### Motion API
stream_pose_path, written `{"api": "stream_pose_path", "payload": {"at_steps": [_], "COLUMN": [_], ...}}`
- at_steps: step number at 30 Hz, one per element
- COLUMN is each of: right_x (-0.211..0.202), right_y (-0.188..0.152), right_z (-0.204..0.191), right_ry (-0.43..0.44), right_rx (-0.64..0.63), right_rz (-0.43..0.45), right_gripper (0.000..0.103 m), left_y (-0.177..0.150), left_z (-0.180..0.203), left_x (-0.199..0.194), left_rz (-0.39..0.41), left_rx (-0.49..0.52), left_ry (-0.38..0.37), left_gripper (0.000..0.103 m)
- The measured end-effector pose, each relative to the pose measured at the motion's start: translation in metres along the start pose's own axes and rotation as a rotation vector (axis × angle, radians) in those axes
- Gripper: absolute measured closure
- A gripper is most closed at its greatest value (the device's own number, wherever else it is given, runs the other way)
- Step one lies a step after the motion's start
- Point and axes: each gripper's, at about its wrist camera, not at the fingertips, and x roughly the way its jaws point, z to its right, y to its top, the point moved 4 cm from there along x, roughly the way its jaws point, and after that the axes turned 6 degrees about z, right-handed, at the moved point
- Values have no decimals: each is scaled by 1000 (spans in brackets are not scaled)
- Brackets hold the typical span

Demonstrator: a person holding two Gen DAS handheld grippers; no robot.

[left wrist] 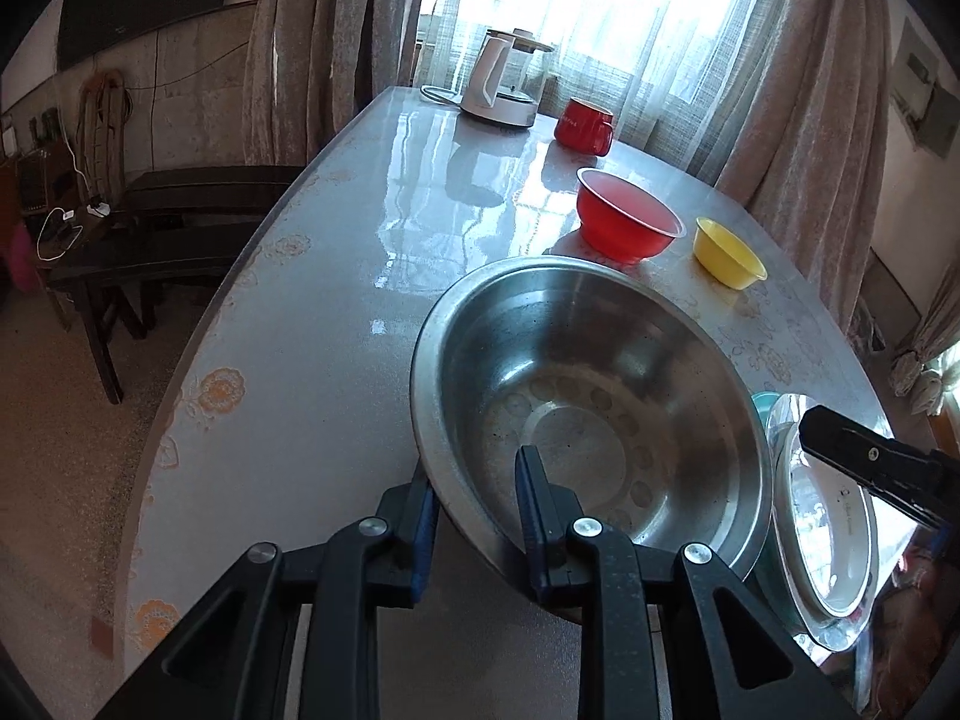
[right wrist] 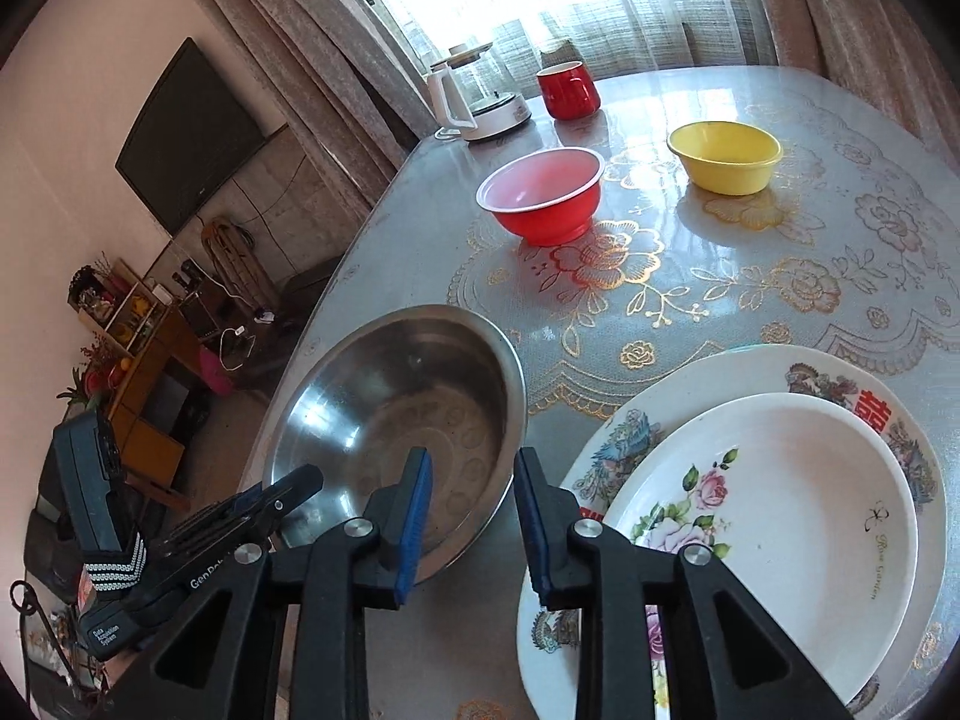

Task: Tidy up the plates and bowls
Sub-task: 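Lower the steel bowl onto the table and open the right gripper, then move the right gripper to the yellow bowl and close on its rim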

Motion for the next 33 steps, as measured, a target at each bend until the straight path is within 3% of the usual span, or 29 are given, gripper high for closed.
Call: {"api": "stream_pose_path", "payload": {"at_steps": [4,10,12,17,24,33], "right_x": [-10,-18,-22,-38,-48,-34], "right_y": [8,14,17,34,72,105], "right_z": [10,30,36,59,112,174], "right_ry": [-11,-26,-36,-102,-211,-325], "right_rx": [21,70,82,68,94,117], "right_rz": [39,63,74,126,151,115], "right_gripper": [74,74,74,73,71,69], "left_y": [0,9,15,34,53,63], "left_z": [-4,-10,-8,11,55,108], "left_x": [-3,-17,-21,-24,-15,9], "left_rz": [-11,43,66,93,89,53], "left_rx": [-16,-41,-45,-20,58,162], "left_ry": [11,43,46,14,-44,-50], "left_gripper": [75,56,44,34,26,21]}}
